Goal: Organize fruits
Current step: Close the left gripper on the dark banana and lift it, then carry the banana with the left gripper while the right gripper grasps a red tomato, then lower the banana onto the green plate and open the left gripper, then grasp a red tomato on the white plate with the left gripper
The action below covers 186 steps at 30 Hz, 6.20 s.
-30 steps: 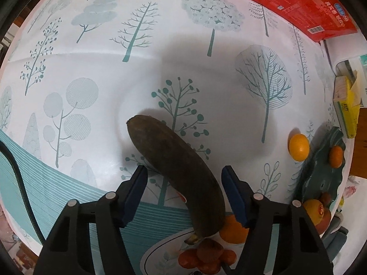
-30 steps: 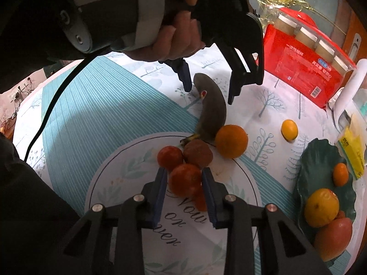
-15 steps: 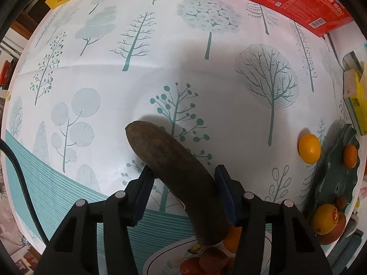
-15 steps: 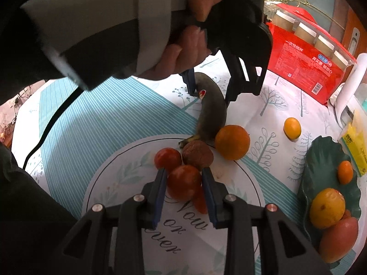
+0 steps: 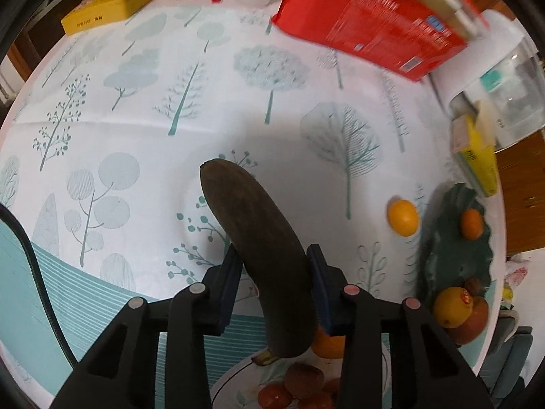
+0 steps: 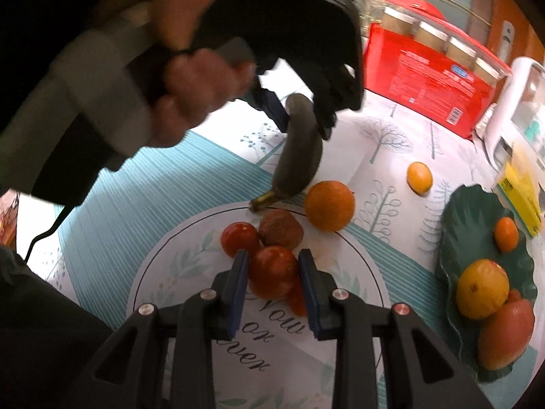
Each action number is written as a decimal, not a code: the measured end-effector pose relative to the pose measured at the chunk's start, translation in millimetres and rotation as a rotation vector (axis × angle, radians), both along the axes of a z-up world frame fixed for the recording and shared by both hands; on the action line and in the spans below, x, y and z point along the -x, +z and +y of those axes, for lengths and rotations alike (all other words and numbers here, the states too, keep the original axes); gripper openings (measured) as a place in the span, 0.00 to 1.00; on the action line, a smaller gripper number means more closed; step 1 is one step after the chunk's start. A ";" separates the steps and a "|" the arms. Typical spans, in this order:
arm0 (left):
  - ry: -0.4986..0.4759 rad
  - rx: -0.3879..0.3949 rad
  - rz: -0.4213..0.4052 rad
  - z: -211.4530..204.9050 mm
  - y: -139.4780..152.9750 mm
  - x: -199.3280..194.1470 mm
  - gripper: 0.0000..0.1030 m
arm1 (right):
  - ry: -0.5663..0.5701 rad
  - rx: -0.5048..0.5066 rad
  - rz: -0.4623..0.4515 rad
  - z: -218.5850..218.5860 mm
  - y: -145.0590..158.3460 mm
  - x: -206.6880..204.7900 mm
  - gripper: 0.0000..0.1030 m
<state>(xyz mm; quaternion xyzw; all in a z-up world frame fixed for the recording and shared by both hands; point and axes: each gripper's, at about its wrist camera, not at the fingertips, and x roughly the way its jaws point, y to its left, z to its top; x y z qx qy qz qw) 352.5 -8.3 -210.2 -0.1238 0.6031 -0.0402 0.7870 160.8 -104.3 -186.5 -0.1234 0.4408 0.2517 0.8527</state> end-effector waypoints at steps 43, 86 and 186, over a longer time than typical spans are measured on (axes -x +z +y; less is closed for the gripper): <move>-0.218 0.202 -0.557 -50.8 168.5 108.9 0.31 | -0.428 -0.153 -0.150 -144.7 77.5 58.6 0.29; -0.267 0.119 -0.346 -236.9 104.5 79.0 0.31 | -0.405 -0.227 -0.046 -299.5 21.1 3.3 0.29; -0.459 0.050 -0.102 4.4 -4.2 122.7 0.47 | -0.500 -0.057 0.040 -27.7 -11.2 26.4 0.50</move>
